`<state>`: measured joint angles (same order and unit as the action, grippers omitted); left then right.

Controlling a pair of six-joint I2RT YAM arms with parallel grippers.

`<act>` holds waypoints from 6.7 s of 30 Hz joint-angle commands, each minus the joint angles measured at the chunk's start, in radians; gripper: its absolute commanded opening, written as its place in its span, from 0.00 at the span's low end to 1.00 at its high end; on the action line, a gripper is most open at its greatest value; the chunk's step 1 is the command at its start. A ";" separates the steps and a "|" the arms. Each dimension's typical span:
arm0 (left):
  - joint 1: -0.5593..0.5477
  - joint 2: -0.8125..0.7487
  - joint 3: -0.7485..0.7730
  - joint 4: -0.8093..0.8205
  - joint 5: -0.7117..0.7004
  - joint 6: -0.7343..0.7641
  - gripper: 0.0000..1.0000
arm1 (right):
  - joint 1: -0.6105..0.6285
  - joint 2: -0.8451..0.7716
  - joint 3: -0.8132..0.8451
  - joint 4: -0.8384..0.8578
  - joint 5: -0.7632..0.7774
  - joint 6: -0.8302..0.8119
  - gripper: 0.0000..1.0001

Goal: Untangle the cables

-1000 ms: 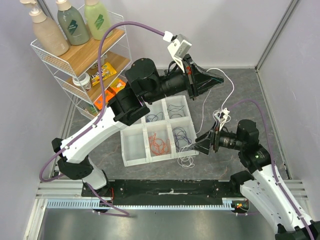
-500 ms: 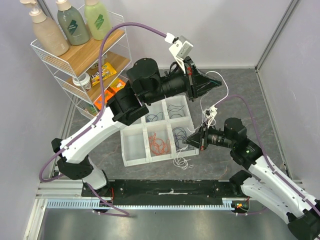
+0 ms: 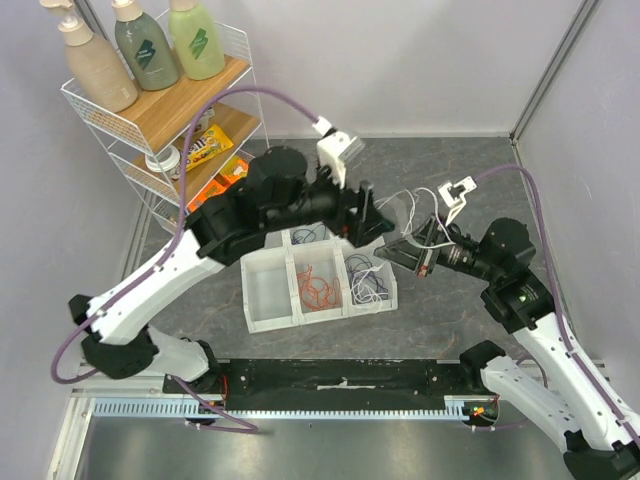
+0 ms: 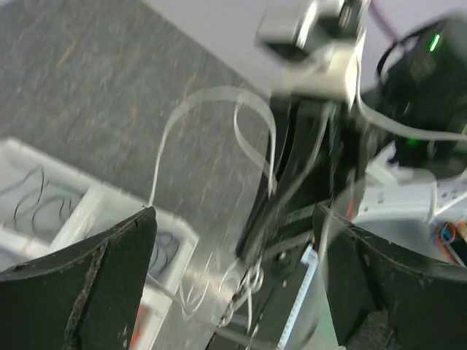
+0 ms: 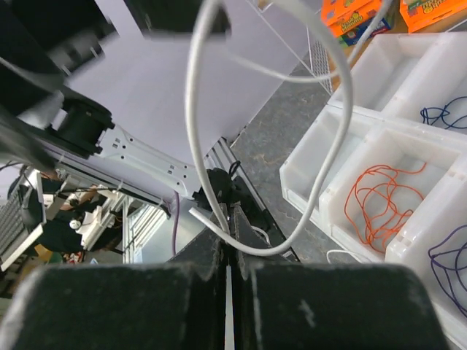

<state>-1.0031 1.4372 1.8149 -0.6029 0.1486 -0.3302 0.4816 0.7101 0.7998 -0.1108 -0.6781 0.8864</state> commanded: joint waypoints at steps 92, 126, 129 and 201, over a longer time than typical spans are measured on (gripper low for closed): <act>0.017 -0.822 -1.135 0.493 -0.027 -0.256 0.02 | -0.124 0.220 0.726 -0.652 1.346 -0.575 0.00; 0.041 -0.699 -0.916 -0.048 -0.736 -0.217 0.02 | -0.124 0.108 0.197 -0.503 1.016 -0.425 0.00; 0.052 -0.704 -0.995 0.011 -0.744 -0.247 0.02 | -0.124 0.106 0.196 -0.503 1.012 -0.428 0.00; 0.141 -0.500 -0.799 0.244 0.078 0.062 0.94 | -0.578 0.979 0.217 -0.184 0.620 -0.612 0.93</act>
<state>-0.8654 0.9421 1.0195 -0.4011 0.1963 -0.3077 -0.1028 1.6833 1.0451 -0.4458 0.1501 0.2901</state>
